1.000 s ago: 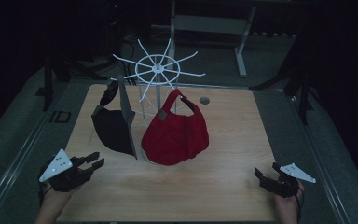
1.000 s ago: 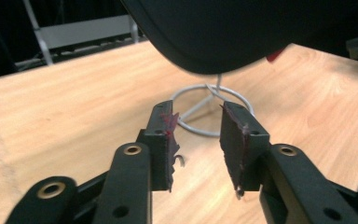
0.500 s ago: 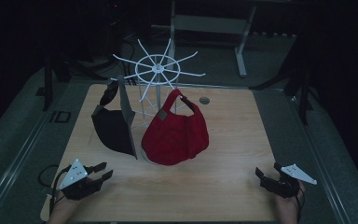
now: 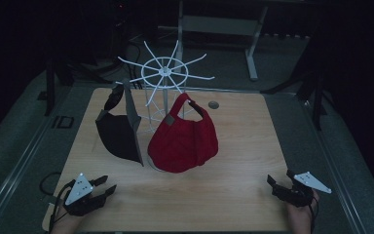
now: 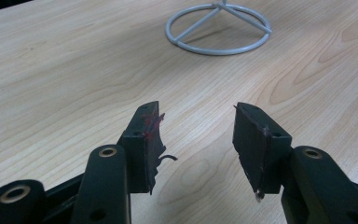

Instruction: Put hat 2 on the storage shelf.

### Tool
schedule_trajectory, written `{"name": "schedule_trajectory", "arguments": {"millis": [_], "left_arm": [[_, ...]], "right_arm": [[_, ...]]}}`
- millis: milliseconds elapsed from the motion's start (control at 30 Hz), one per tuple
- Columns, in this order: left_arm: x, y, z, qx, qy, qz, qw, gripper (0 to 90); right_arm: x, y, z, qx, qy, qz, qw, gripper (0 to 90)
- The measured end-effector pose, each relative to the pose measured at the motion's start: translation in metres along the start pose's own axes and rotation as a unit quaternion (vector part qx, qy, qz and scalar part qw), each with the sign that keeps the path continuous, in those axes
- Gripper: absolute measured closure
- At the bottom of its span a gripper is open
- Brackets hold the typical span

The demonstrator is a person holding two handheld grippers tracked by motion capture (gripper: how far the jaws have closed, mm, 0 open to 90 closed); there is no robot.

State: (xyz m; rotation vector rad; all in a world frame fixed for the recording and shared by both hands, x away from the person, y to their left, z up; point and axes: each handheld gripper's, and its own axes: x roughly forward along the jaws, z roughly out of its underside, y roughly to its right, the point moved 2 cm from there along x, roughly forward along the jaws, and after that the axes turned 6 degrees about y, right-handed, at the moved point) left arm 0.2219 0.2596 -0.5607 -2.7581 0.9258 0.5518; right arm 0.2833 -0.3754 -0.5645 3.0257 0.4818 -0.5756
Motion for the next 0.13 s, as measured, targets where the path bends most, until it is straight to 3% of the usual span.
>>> {"name": "schedule_trajectory", "arguments": {"millis": [133], "left_arm": [[0.0001,0.0003,0.0011,-0.002,-0.001,0.001,1.0,52.4]], "right_arm": [[0.0,-0.0002,0.0,-0.002,0.001,0.001,1.0,14.4]]}}
